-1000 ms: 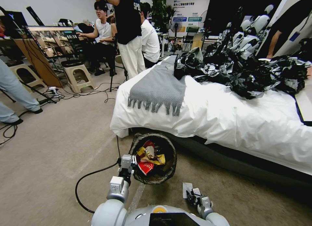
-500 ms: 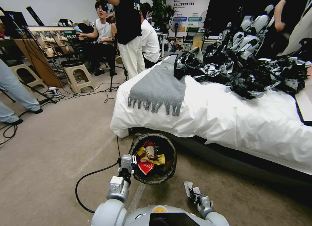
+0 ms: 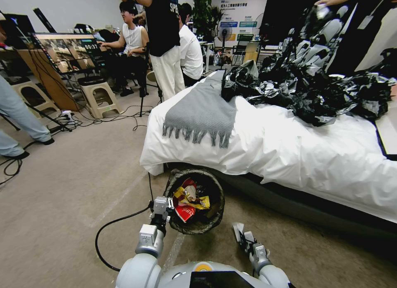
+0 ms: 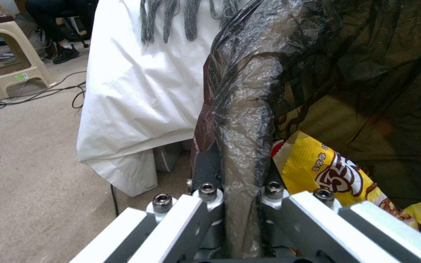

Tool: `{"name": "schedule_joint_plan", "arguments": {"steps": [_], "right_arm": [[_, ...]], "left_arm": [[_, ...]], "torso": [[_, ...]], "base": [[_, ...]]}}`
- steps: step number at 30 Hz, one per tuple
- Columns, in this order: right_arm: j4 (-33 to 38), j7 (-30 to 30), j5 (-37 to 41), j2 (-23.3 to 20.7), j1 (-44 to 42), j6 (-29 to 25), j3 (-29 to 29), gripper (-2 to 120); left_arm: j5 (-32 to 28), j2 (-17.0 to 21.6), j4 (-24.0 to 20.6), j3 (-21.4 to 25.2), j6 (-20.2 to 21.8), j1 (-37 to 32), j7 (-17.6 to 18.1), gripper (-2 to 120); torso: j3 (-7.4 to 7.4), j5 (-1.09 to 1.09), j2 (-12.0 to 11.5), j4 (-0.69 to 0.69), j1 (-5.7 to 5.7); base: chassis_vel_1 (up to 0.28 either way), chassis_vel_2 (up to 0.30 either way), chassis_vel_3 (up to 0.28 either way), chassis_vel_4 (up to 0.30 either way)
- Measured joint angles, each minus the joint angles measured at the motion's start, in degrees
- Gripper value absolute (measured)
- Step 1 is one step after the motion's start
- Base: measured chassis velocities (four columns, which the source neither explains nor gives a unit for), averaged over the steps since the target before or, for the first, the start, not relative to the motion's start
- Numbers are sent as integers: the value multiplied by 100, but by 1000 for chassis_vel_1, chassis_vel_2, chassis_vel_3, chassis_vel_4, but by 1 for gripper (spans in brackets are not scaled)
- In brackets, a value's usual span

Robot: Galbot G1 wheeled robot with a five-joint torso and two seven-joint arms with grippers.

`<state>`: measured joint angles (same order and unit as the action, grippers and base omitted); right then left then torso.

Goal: Pick up the trash bin, then pick up the garbage from the floor and place it into the trash bin.

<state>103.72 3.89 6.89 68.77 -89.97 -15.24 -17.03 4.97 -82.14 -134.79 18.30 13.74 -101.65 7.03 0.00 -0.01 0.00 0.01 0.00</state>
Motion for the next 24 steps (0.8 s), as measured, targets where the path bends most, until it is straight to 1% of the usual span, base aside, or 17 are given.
{"name": "schedule_joint_plan", "arguments": {"steps": [1,2,3,6,7,9,11,12,14,19,24], "right_arm": [[263,-252,-83,18,65,-350,-56,0],[472,-425,-93,14,98,-522,-83,0],[472,-425,-93,14,98,-522,-83,0],[1126,-1035,-95,-29,208,-958,-185,0],[1126,-1035,-95,-29,208,-958,-185,0],[1588,-1445,-71,-54,260,-1218,-179,0],[1894,-1666,-10,-63,251,-1318,-113,0],[1894,-1666,-10,-63,251,-1318,-113,0],[2209,-1920,56,-70,195,-1398,-20,0],[2390,-2157,43,-190,60,-1419,144,0],[2286,-2300,-52,-332,-39,-1481,266,0]], "left_arm": [[2,0,0,-4,1,-7,0,0],[4,-1,0,-6,2,-11,0,0],[4,-1,0,-6,2,-11,0,0],[9,-1,0,-4,3,-20,0,0],[9,-1,0,-4,3,-20,0,0],[18,1,3,-3,4,-31,1,0],[25,1,4,-6,5,-33,2,0],[25,1,4,-6,5,-33,2,0],[34,0,4,-8,6,-43,2,0],[47,0,9,-27,9,-39,2,0],[53,0,15,-38,11,-32,2,0]], "torso": [[0,0,0,0,0],[0,0,0,-1,0],[0,0,0,-1,0],[0,0,0,-1,0],[0,0,0,-1,0],[0,0,0,-1,0],[0,1,0,-1,0],[0,1,0,-1,0],[0,0,0,-2,0],[0,1,0,-2,0],[-1,2,0,-2,0]], "base": [[0,0,0,0],[0,0,0,0],[0,0,0,0],[0,0,0,0],[0,0,0,0],[0,0,0,0],[0,0,0,0],[0,0,0,0],[0,0,0,0],[0,0,0,0],[0,0,0,0]]}}
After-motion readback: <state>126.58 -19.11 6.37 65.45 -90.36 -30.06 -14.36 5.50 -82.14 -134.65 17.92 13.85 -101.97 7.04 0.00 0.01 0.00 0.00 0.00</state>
